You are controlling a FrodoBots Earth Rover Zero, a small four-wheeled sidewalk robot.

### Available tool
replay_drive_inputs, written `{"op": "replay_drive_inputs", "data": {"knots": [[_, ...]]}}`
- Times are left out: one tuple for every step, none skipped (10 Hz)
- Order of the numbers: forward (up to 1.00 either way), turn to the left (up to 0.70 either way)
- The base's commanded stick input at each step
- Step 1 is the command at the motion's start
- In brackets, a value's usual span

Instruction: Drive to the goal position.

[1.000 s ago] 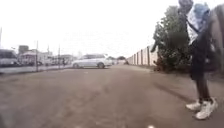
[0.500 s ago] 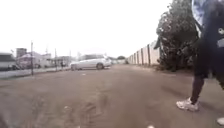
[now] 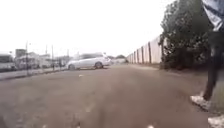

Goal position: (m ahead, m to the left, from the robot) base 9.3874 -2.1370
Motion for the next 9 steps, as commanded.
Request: {"op": "replay_drive_inputs", "data": {"knots": [[1.0,0.0],[1.0,0.0],[1.0,0.0],[1.0,0.0],[1.0,0.0],[1.0,0.0],[1.0,0.0],[1.0,0.0],[1.0,0.0]]}}
